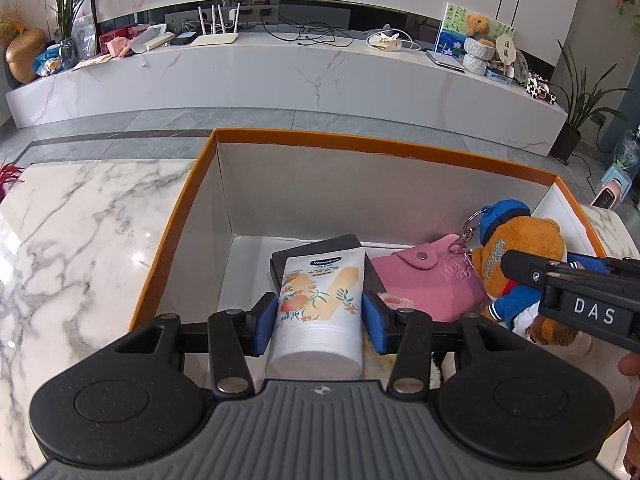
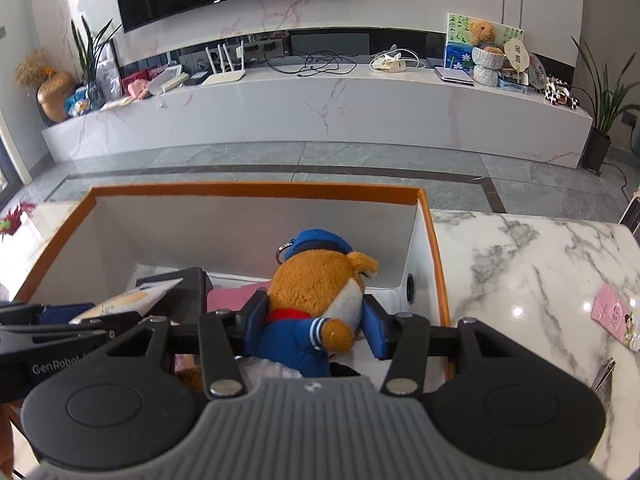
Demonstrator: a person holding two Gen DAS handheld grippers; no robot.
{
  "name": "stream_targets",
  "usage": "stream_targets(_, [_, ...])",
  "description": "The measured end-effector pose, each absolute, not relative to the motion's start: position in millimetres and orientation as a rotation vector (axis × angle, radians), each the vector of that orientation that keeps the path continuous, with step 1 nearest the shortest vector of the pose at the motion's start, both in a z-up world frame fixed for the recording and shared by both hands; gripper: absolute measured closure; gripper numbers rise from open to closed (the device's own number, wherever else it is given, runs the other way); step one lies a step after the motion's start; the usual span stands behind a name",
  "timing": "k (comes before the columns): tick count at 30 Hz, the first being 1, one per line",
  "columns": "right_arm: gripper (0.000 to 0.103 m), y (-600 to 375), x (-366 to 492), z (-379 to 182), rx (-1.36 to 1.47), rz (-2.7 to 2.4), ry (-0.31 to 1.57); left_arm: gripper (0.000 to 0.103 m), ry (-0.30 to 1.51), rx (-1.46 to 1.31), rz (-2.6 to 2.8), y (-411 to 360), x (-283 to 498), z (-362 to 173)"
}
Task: Organize objects
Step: 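Carry the lotion tube and teddy bear over the orange box and lower them inside, then open the left tool to release the tube while the right tool releases the teddy bear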
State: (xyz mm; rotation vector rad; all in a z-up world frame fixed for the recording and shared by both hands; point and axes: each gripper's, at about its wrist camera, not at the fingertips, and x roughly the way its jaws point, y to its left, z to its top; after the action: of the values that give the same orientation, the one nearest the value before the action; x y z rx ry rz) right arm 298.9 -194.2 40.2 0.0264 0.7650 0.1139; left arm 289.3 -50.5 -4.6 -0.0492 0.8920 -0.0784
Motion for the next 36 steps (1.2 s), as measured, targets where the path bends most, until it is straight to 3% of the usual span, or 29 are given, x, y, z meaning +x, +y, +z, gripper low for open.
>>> stream_targets(16, [0.048,-189.1,298.2,38.4,-0.017,0.093,0.759,0.049,0.897,-0.034,-0.071,-48.4,287.7,-5.9])
stream_targets(19, [0.044,-188.4,297.1,38.7,-0.022,0.086,0.754,0.048,0.889,-0.032,-0.069,-48.2,286.8,-5.2])
stream_targets(22, [0.034,-187.2,296.5,39.6,-0.028,0.086,0.750,0.044,0.880,-0.019,-0.052,-47.6,286.6,-3.9])
stream_targets(36, [0.027,-185.1,295.4,42.0,-0.044,0.085,0.732,0.041,0.883,-0.025,-0.057,-48.0,286.7,-2.3])
